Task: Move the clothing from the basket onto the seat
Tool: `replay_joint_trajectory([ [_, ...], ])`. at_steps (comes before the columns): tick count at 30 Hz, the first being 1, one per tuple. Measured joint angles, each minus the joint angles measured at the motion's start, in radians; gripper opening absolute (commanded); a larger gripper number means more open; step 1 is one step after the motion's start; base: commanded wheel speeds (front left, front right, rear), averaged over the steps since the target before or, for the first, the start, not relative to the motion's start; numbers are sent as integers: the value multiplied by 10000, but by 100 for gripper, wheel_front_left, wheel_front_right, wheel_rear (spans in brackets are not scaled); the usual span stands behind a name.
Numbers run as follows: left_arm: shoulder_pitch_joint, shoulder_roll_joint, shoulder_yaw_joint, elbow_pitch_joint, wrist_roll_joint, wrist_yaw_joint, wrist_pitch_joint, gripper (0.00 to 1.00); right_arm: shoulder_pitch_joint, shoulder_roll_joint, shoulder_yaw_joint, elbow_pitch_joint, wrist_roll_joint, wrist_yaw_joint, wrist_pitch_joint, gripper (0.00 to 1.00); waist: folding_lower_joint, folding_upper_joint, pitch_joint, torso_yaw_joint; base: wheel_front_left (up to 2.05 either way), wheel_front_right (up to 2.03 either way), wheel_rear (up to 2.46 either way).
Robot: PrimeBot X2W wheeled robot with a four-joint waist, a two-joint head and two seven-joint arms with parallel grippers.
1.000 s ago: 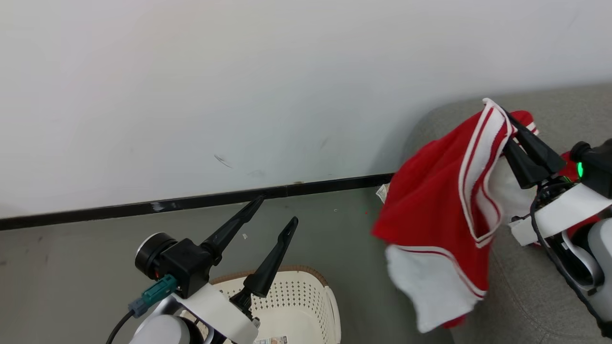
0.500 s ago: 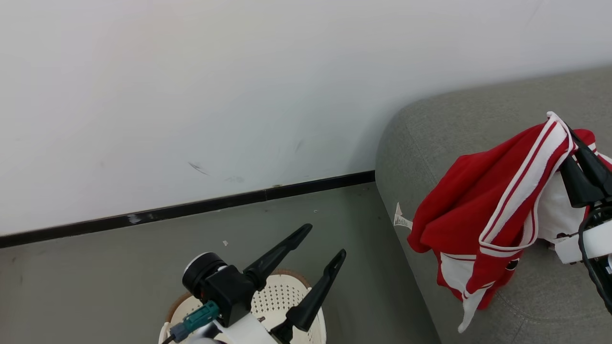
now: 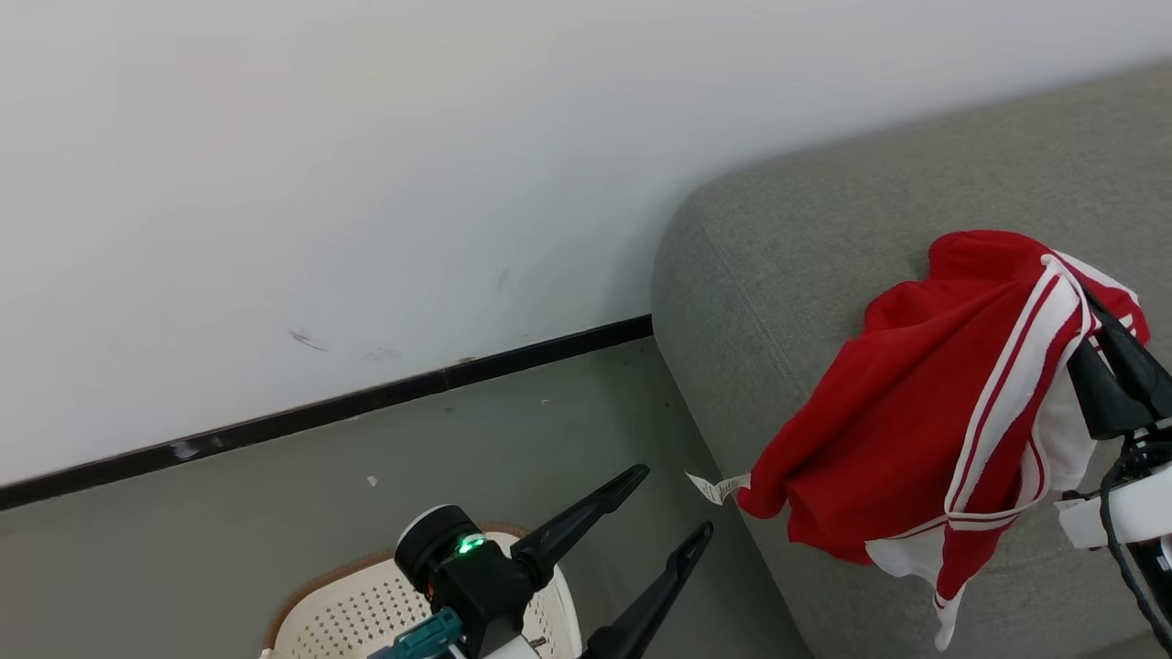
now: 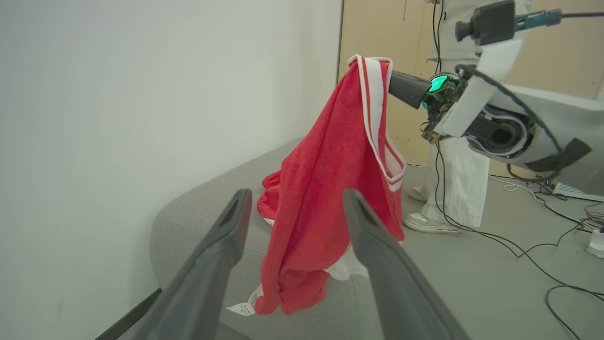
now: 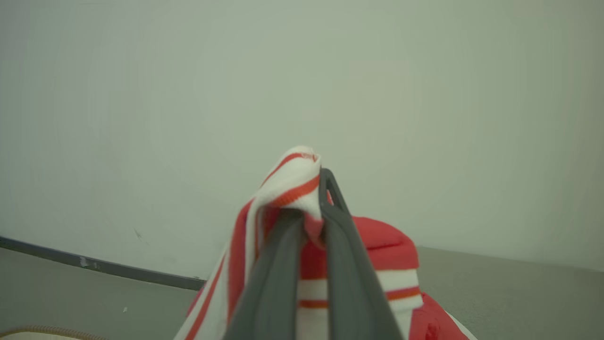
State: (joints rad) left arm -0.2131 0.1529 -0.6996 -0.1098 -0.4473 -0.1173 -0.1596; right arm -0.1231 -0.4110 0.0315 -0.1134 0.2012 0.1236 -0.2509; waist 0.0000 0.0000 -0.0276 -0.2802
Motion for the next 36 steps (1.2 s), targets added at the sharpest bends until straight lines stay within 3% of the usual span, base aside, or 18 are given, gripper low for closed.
replay_joint_trajectory([
  [10, -4, -2, -211, 8, 84, -12, 0, 100, -407, 56, 809, 301, 224, 0, 0, 0, 0, 0, 236, -516, 0, 0, 0],
  [16, -17, 50, -54, -48, 182, 4, -2, 100, -2861, 284, 669, 372, 1206, 0, 67, 0, 0, 0, 564, -727, 0, 0, 0],
  [22, -118, 159, 207, -324, 326, 188, 0, 100, -5319, 130, 59, 1022, 1724, 0, 807, 0, 0, 0, 979, -831, 0, 0, 0],
  [36, -680, 527, 437, -1189, 890, 458, 368, 100, -9133, -897, -1352, 3651, 1933, 0, 2109, 0, 0, 0, 2054, -628, 0, 0, 0],
])
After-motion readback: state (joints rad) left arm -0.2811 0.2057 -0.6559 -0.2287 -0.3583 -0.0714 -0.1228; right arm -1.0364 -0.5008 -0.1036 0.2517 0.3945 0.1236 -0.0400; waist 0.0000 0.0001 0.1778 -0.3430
